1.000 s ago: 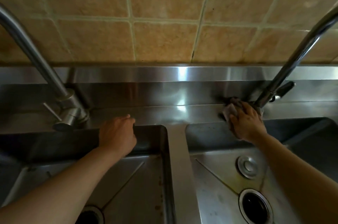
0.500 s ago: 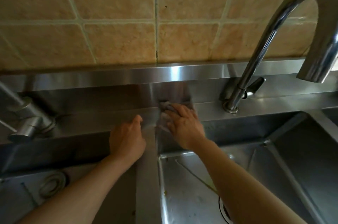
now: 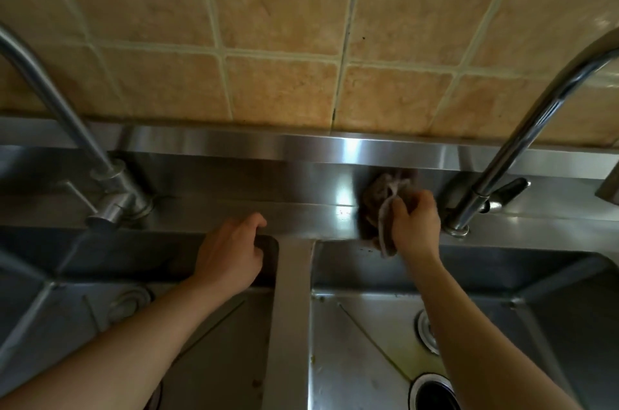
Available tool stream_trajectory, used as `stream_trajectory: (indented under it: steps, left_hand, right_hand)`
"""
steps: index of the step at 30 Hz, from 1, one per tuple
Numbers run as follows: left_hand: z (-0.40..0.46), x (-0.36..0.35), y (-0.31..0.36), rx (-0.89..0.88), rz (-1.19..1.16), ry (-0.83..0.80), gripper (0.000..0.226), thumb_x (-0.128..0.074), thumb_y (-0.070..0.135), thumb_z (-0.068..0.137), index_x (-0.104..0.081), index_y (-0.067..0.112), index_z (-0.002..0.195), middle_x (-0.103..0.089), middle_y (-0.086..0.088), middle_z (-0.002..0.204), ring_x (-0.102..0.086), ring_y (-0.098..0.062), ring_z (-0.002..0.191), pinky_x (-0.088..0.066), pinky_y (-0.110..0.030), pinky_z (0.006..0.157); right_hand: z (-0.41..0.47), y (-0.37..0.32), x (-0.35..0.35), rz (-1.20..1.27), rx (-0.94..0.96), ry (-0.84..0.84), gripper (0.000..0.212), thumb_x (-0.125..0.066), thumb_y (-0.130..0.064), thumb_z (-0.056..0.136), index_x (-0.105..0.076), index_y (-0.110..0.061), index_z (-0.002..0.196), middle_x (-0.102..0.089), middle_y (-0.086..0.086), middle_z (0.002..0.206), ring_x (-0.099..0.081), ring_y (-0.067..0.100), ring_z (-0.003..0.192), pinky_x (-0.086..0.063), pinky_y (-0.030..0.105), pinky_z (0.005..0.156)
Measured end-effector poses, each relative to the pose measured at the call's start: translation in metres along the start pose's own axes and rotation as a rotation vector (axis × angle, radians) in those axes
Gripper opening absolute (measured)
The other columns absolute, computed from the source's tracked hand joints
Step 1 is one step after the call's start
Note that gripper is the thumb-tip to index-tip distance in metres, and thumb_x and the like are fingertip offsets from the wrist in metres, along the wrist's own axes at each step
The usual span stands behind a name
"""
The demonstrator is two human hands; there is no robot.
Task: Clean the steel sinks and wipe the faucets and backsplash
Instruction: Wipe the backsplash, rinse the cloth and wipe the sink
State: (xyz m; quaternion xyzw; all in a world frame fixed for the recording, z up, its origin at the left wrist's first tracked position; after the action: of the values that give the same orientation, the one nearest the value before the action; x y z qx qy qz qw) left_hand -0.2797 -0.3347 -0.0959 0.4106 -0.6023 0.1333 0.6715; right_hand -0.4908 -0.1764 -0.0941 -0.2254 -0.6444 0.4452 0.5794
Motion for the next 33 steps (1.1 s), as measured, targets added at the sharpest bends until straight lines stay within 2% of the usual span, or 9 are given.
stream_trajectory:
  steps: [3,6,8,11,16,20,27,31,33]
  left_hand:
    - [0.0,-0.001,-0.007,-0.013,0.012,-0.005,0.039,-0.056,0.016,0.091,-0.047,0.029,0.127,-0.056,0.007,0.121,-0.055,-0.01,0.107,-0.044,-0.021,0.084]
    - [0.002,-0.002,-0.017,-0.03,0.025,-0.001,0.035,-0.057,0.017,0.09,-0.049,0.03,0.121,-0.057,0.008,0.114,-0.055,-0.008,0.1,-0.042,-0.018,0.078]
    - [0.0,-0.002,-0.022,-0.032,0.017,0.006,0.035,-0.058,0.017,0.089,-0.049,0.03,0.12,-0.057,0.008,0.113,-0.055,-0.008,0.099,-0.042,-0.018,0.079]
    - [-0.001,0.001,-0.026,-0.033,0.022,0.041,0.039,-0.058,0.016,0.089,-0.048,0.027,0.125,-0.054,0.006,0.122,-0.053,-0.01,0.11,-0.041,-0.023,0.089]
    - [0.005,0.01,-0.04,-0.047,0.112,0.052,0.04,-0.057,0.013,0.087,-0.05,0.023,0.125,-0.049,0.005,0.133,-0.045,-0.013,0.122,-0.035,-0.029,0.102]
    - [0.012,0.014,-0.059,-0.03,0.193,0.058,0.045,-0.058,0.013,0.085,-0.049,0.021,0.129,-0.045,0.003,0.139,-0.04,-0.015,0.129,-0.031,-0.033,0.107]
    - [0.013,0.013,-0.074,-0.057,0.194,0.062,0.047,-0.06,0.007,0.079,-0.057,0.017,0.125,-0.049,-0.003,0.139,-0.043,-0.023,0.127,-0.034,-0.043,0.105]
    - [0.011,0.017,-0.085,-0.051,0.231,0.061,0.049,-0.057,0.01,0.084,-0.054,0.022,0.131,-0.044,0.001,0.145,-0.038,-0.022,0.131,-0.029,-0.042,0.108]
    - [0.009,0.016,-0.087,-0.042,0.202,0.053,0.051,-0.055,0.011,0.085,-0.052,0.025,0.134,-0.041,0.004,0.147,-0.036,-0.019,0.132,-0.028,-0.038,0.109]
  right_hand:
    - [0.001,0.009,-0.002,-0.429,0.148,0.175,0.02,-0.06,-0.01,0.088,-0.057,-0.001,0.105,-0.045,0.023,0.116,-0.051,0.041,0.096,-0.044,0.044,0.078]
    - [-0.006,-0.002,-0.004,-0.488,0.285,0.129,0.03,-0.062,-0.005,0.084,-0.054,-0.001,0.113,-0.048,0.024,0.115,-0.056,0.041,0.088,-0.042,0.039,0.063]
    - [-0.017,0.002,-0.014,-0.58,0.374,0.01,0.038,-0.061,-0.008,0.085,-0.053,-0.002,0.122,-0.049,0.023,0.12,-0.052,0.042,0.103,-0.044,0.044,0.075]
    - [-0.023,0.015,-0.02,-0.646,0.26,-0.118,0.051,-0.054,-0.024,0.093,-0.037,-0.015,0.14,-0.037,0.015,0.138,-0.04,0.035,0.124,-0.033,0.046,0.103]
    - [0.012,0.018,0.006,-0.967,0.257,0.037,0.036,-0.054,-0.025,0.093,-0.048,-0.015,0.127,-0.052,0.015,0.123,-0.045,0.034,0.114,-0.036,0.041,0.092]
    - [0.02,0.021,0.01,-0.743,0.035,0.109,0.027,-0.052,-0.013,0.093,-0.047,-0.008,0.119,-0.044,0.024,0.122,-0.047,0.045,0.109,-0.043,0.048,0.083]
    - [-0.002,0.028,-0.005,-0.554,0.018,-0.038,0.053,-0.049,-0.037,0.095,-0.031,-0.021,0.141,-0.022,0.018,0.147,-0.028,0.046,0.129,-0.038,0.055,0.098]
    - [0.008,0.01,-0.015,-0.489,-0.1,0.009,0.048,-0.054,-0.029,0.093,-0.035,-0.01,0.134,-0.02,0.024,0.143,-0.031,0.049,0.126,-0.034,0.053,0.104]
    - [-0.011,-0.008,-0.043,-0.479,-0.038,-0.029,0.045,-0.055,-0.024,0.093,-0.038,-0.006,0.131,-0.022,0.025,0.144,-0.033,0.045,0.127,-0.034,0.049,0.103]
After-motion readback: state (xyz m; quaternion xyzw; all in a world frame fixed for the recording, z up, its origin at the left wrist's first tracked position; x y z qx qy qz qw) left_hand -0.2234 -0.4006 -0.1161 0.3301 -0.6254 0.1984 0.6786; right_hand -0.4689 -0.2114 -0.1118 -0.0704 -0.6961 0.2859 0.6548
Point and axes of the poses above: each hand's wrist, its own z-axis towards the middle knuckle, its own x-axis out of the back of the hand, y = z × x, the point moved 2 cm from there along z, towards the middle knuckle
